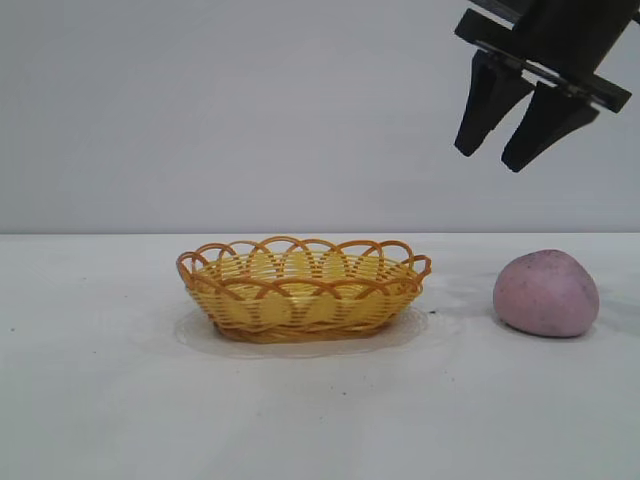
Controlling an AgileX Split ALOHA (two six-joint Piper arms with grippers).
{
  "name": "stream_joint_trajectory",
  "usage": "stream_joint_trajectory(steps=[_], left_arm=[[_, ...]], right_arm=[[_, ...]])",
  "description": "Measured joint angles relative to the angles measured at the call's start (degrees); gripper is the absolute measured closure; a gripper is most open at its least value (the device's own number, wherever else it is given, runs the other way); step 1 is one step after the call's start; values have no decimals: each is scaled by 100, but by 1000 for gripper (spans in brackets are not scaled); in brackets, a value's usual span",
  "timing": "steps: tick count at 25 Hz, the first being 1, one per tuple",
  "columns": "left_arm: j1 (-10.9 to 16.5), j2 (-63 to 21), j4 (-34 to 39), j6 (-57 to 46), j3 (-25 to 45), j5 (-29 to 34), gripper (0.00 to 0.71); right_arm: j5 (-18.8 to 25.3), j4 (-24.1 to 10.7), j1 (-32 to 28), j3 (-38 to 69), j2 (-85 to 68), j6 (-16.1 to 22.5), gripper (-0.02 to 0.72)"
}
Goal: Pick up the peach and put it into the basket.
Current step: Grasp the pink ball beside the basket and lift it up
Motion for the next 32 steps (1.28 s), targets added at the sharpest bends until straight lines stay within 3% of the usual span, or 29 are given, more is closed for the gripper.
stream_joint_trajectory(steps=[8,14,20,22,27,29,31,32], left_arm=[[0,0,-87,72,221,-339,195],[0,0,-182,146,221,-373,195],[0,0,-182,146,221,-383,195],[0,0,-182,146,221,-383,195],[0,0,-182,146,221,-383,195],[0,0,-182,146,221,-383,195],[0,0,-182,146,221,-383,195],[0,0,-182,146,221,-383,195]], right_arm=[[139,-74,0,0,0,-32,351],[280,-577,0,0,-66,-41,351],[1203,-1077,0,0,-369,-41,351],[1459,-1078,0,0,-427,-41,439],[1757,-826,0,0,-463,-41,450],[1758,-967,0,0,-463,456,450],[1770,-1367,0,0,-463,1405,450],[1814,-1558,0,0,-463,1594,450]])
